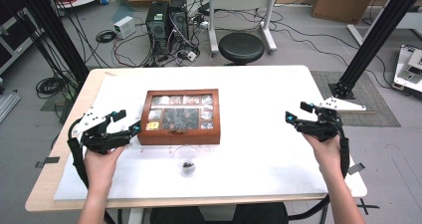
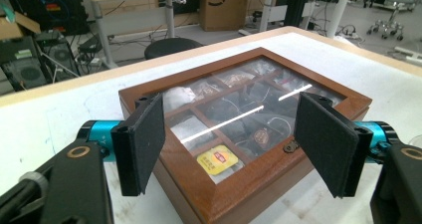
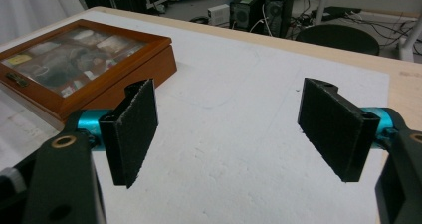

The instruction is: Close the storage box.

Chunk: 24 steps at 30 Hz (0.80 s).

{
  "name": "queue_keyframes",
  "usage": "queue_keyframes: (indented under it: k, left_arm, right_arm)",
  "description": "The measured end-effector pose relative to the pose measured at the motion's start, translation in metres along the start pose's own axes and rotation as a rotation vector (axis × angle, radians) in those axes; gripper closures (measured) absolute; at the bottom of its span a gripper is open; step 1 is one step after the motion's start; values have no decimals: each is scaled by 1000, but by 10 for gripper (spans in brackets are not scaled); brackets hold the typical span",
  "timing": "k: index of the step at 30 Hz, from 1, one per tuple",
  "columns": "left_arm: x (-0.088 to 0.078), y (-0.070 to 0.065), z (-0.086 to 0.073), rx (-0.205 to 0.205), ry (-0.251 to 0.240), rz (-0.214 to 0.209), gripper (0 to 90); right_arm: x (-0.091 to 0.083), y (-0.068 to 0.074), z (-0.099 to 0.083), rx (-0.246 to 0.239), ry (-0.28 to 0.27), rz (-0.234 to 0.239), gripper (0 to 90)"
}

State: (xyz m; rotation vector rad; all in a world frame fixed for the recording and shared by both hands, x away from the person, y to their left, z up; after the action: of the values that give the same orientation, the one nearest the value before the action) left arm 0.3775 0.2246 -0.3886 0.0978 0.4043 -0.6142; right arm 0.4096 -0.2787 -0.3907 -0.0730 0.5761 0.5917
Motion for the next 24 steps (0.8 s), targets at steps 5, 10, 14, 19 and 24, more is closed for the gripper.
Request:
queue_keyframes:
  k: [5,10,14,19,24]
  left_arm:
    - [2,-2,4,3,-5,-11,285]
    - [0,-2,7,2,-18,-7,285]
    - [-2,-1,7,-9,-22,-5,285]
    - [-1,0,5,-9,-13,-6,285]
    - [-2,2,4,-16,-14,0,285]
  right_arm:
    - [-3,-4,-4,8,2,-11,240]
    - [-5,-5,-5,14,0,-15,240]
    - [-4,-6,-5,10,0,-15,240]
    - [-3,-5,-5,10,2,-13,240]
    - [-2,-6,-5,11,2,-15,240]
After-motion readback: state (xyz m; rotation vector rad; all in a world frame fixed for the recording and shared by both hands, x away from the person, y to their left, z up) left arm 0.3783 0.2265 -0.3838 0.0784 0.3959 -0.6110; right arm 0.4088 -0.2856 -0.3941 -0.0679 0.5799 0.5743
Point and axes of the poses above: each handheld gripper's, and its own axes: x roughly forward along the jaws, z roughly out of its top, y roughly to its left, the point moved 9 cm from there along x, roughly forward along the jaws, and after that the axes turned 8 degrees about y, right-handed, at the moved point
